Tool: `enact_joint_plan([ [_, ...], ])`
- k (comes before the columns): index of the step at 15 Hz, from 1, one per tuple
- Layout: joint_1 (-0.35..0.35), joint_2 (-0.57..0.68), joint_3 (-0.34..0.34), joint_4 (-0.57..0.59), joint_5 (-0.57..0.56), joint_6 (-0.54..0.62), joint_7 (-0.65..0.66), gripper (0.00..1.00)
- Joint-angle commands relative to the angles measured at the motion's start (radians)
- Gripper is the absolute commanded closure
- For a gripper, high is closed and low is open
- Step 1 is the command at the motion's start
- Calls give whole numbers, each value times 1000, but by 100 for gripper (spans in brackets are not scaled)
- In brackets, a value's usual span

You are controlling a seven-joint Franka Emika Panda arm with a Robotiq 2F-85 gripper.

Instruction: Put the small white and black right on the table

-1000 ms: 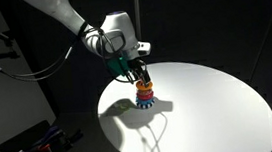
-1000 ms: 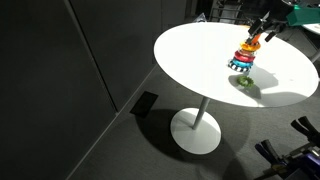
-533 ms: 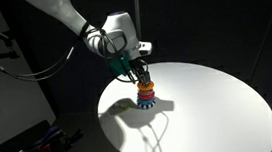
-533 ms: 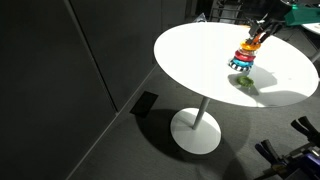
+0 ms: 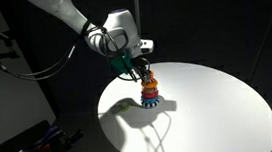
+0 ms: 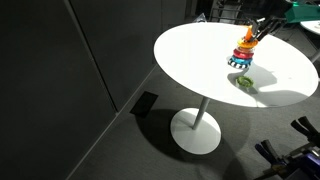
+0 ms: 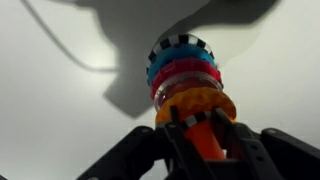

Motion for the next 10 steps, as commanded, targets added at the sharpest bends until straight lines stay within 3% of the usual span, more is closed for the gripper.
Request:
enact_joint_plan([
  [1,-2,-16,-9,12,-6,-10,13,93],
  [3,-3,-24,-12,10,-5,-11,12,100],
  [7,-4,-42,-17,4,-6,-10,13,95],
  [8,-5,-44,-18,3,-6,-10,13,87],
  [9,-5,-46,-20,3,-9,-9,15,69],
  [10,-4,-46,-22,4,-11,-9,16,68],
])
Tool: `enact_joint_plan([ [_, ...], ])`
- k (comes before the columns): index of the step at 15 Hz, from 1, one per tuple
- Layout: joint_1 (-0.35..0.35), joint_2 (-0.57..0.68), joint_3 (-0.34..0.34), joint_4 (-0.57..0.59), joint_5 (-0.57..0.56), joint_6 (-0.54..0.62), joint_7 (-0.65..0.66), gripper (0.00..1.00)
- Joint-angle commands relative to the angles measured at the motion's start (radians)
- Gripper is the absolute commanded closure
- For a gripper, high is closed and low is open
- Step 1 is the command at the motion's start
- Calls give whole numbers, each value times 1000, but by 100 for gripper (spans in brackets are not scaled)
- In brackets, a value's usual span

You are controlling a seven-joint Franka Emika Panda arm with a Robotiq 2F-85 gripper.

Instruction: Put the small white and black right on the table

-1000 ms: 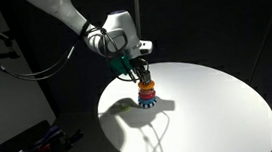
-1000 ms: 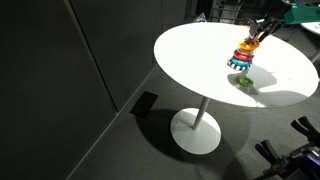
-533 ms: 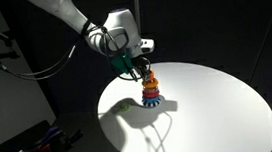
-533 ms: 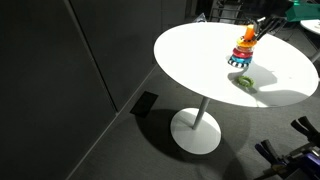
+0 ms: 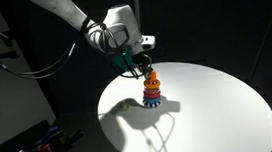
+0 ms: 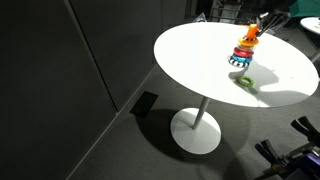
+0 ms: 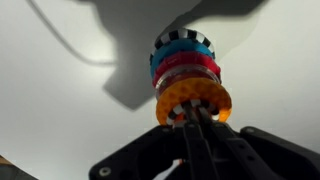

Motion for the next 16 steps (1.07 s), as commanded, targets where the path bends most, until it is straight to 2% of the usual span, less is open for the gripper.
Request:
enact_joint_plan([
  [1,-4,-22,-7,0,-12,-9,17,60],
  [8,-1,-7,-20,6,-27,-2,25,6],
  [9,-1,-5,-21,6,-28,-1,25,1],
  [16,0,8,-22,7,-37,14,20,0],
])
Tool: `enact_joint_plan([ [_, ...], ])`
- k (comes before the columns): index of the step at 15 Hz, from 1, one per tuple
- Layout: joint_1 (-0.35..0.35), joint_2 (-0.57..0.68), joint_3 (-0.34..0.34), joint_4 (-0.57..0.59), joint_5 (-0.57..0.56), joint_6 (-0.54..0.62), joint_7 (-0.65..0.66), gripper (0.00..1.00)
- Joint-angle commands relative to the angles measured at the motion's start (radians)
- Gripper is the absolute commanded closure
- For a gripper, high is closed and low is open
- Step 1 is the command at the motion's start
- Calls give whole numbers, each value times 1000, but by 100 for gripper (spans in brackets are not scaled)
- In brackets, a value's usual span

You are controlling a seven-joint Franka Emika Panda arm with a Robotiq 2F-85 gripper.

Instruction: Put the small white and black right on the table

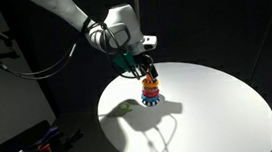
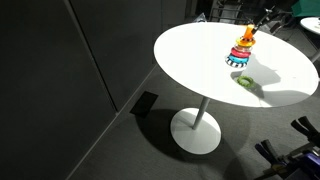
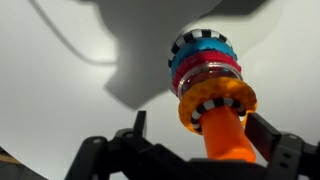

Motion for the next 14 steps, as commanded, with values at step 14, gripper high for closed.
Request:
enact_joint_plan([
  [14,-3,54,31,19,14,62,-2,0],
])
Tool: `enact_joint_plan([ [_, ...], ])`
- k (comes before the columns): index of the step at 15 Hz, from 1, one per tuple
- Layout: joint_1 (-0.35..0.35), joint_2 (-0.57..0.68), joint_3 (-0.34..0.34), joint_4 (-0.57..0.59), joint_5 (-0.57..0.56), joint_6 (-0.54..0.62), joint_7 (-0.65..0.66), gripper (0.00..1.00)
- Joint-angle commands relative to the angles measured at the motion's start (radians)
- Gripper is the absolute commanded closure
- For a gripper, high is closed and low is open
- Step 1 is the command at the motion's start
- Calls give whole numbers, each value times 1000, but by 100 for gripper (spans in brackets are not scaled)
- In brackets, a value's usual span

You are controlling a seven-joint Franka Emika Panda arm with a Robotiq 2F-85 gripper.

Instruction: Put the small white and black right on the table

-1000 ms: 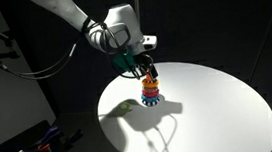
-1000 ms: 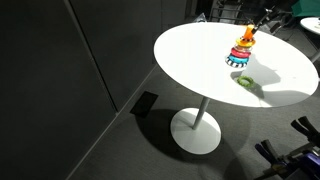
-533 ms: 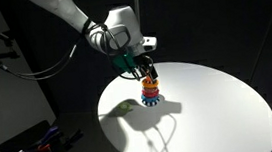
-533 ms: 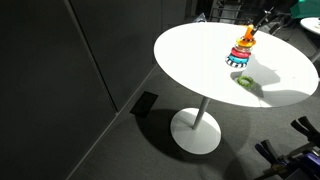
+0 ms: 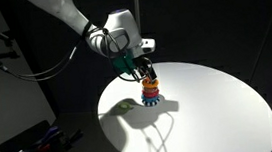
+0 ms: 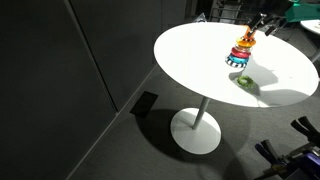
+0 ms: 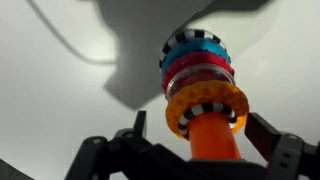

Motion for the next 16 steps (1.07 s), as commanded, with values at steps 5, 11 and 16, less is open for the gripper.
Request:
enact_joint_plan([
  [5,-3,43,17,32,11,32,-3,0],
  [11,-1,67,14,50,7,54,0,0],
  [16,3,92,9,72,3,59,5,4],
])
